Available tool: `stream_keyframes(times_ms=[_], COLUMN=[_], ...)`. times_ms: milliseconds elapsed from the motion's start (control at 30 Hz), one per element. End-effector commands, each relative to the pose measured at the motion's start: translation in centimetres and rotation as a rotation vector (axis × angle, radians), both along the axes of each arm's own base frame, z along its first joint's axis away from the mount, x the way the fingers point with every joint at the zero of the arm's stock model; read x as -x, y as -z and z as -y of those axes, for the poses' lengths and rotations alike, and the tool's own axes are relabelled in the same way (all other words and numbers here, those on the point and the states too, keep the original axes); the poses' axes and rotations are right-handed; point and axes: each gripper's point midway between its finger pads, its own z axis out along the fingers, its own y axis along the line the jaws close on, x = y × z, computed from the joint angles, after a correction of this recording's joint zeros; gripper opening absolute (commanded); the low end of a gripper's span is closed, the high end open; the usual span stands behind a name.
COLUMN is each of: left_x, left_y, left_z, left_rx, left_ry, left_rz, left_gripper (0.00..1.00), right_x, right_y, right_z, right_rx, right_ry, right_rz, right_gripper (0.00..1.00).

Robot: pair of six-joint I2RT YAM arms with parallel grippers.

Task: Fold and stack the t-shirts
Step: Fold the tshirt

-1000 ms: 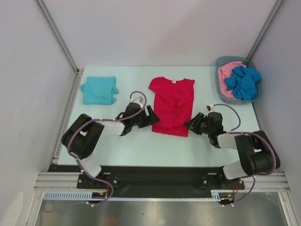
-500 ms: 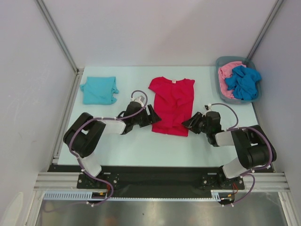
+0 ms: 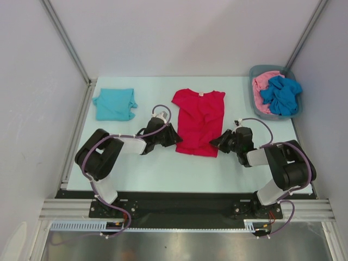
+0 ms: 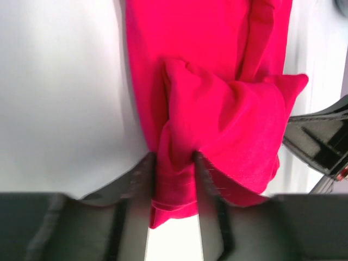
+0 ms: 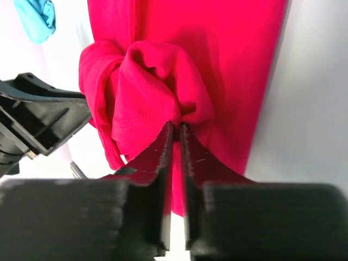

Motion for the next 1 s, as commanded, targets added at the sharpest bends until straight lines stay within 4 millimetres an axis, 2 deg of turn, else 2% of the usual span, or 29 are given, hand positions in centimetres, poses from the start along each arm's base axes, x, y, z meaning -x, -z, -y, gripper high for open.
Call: stream_keyframes(times_ms=[0,33,67,100,333,367,400,500,667,800,967], left_x=[-0.7,-0.7,-0.7,-0.7,0.1,0.1,0.2,0.2,0.2,0.1,0.0], left_y=[-1.0,-0.9,-1.0,-1.2,-1.6,-1.7,-1.8,-1.8,-2.1,-2.2,-2.3], left_z=[0.6,0.5,0.5,0.5,0.6,0.6,0.7,0.7,0.8,0.8,0.9], left_rx=[0.019,0.015,0.010,0.011,-0.007,-0.006,-0.006,-0.005,-0.002,-0.004,-0.003], left_ry=[0.008,0.008,0.010,0.009,0.023,0.024,0.027,0.026,0.029,0.026,0.028], left_rz=[0.027,0.024,0.028,0.033,0.047,0.046,0.050,0.051,0.055,0.058,0.060], left_gripper=[0.35,0.32,0.26,0.24,0.21,0.21,0.21,0.21,0.20,0.20,0.20], right_x=[-1.6,-1.6,-1.6,-1.5,-1.0,-0.9,-1.0,-1.0,-1.1,-1.4,-1.2], right_y=[-1.8,-1.8,-2.0,-1.9,-2.9,-2.8,-3.2,-3.5,-3.8,-3.9,-3.0], right_z=[-0.9,-0.9,-1.0,-0.9,-0.7,-0.6,-0.6,-0.4,-0.2,-0.2,0.3], right_rx=[-0.022,-0.021,-0.019,-0.011,0.019,0.027,0.032,0.046,0.061,0.073,0.144], right_ry=[-0.010,-0.012,-0.016,-0.018,-0.023,-0.023,-0.022,-0.019,-0.012,-0.016,-0.019], right_rz=[0.074,0.073,0.078,0.076,0.092,0.087,0.099,0.098,0.104,0.108,0.071], right_gripper=[0.07,0.00,0.00,0.00,0.00,0.02,0.11,0.22,0.29,0.29,0.30])
